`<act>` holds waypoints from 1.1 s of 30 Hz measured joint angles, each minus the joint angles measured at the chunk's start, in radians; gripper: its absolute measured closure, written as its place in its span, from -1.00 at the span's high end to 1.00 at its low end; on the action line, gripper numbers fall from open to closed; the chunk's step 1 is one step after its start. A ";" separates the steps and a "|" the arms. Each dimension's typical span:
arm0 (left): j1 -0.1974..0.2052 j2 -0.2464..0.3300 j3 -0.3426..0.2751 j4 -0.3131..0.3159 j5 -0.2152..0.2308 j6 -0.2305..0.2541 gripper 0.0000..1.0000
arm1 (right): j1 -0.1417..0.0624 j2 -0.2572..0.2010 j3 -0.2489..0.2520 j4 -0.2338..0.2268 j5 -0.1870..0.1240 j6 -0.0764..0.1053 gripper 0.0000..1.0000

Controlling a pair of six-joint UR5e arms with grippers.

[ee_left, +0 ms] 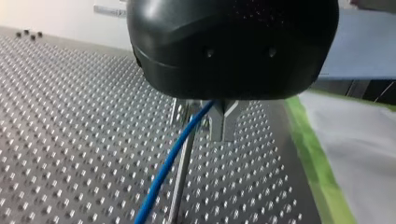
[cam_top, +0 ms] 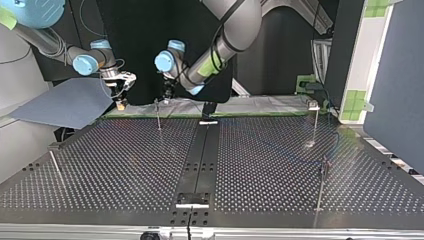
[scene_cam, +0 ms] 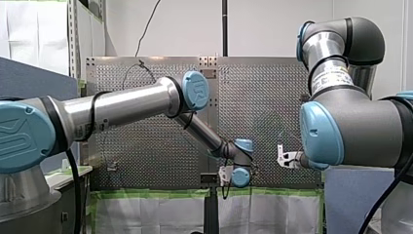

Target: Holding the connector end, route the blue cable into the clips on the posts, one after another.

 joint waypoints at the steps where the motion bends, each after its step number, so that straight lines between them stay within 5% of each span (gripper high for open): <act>1: -0.006 0.000 0.000 -0.002 0.000 0.002 -1.00 | 0.001 0.000 0.000 0.000 0.001 0.000 -1.00; 33: -0.070 0.015 -0.002 -0.021 -0.007 0.014 -1.00 | 0.012 0.007 0.001 -0.002 0.004 0.008 -1.00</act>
